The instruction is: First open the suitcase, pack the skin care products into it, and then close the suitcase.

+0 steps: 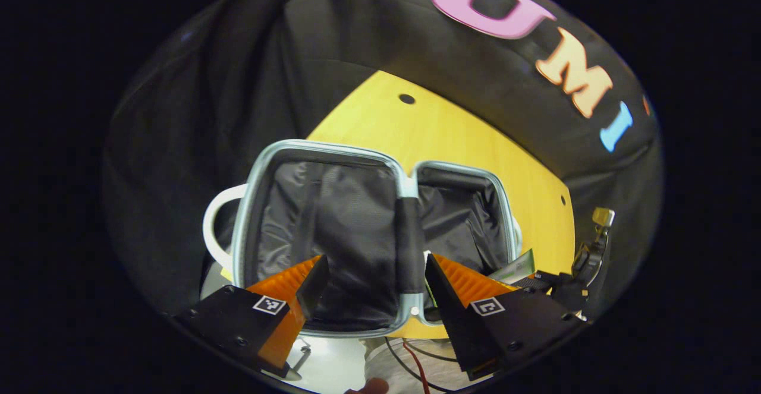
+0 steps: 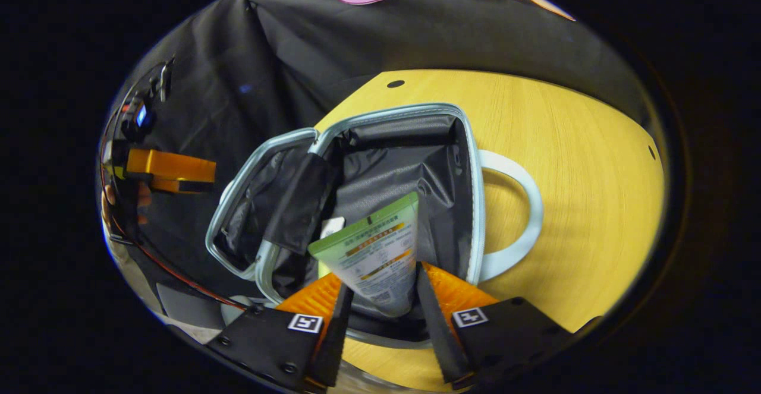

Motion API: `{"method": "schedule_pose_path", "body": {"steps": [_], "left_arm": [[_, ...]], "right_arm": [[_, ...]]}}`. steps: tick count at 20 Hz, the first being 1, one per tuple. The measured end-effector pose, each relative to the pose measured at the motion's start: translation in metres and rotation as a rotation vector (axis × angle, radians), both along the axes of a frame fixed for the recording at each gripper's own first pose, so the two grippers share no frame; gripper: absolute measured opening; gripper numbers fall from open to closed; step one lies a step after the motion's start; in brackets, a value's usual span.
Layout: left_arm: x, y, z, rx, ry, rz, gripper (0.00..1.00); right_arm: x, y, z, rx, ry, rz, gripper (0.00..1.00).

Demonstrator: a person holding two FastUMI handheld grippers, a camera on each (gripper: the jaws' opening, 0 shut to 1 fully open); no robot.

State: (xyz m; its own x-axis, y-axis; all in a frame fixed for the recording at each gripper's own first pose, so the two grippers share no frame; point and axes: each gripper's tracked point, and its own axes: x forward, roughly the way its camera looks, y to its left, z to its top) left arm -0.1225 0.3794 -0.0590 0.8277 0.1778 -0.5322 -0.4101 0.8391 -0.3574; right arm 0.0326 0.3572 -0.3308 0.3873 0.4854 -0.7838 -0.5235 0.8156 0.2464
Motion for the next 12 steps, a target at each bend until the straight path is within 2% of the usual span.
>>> {"method": "schedule_pose_path", "body": {"steps": [1, 2, 4, 5, 8, 12], "left_arm": [[-0.006, 0.019, -0.001, -0.01, -0.014, 0.036, 0.96], [-0.014, 0.037, -0.001, -0.019, -0.025, 0.074, 0.96], [-0.037, 0.069, -0.001, -0.038, -0.049, 0.147, 0.96], [-0.046, 0.086, -0.001, -0.048, -0.059, 0.182, 0.96], [-0.068, 0.132, -0.019, -0.074, -0.069, 0.257, 0.96], [-0.072, 0.161, -0.051, -0.137, -0.088, 0.272, 0.96]], "right_arm": [[0.005, 0.004, 0.007, 0.03, -0.017, -0.016, 0.72], [0.012, 0.006, 0.016, 0.059, -0.033, -0.037, 0.88], [0.026, 0.006, 0.037, 0.124, -0.063, -0.091, 0.88], [0.036, 0.002, 0.045, 0.142, -0.084, -0.124, 0.98], [0.062, -0.035, 0.064, 0.14, -0.152, -0.219, 0.98], [0.087, -0.085, 0.089, 0.126, -0.215, -0.332, 0.98]]}}
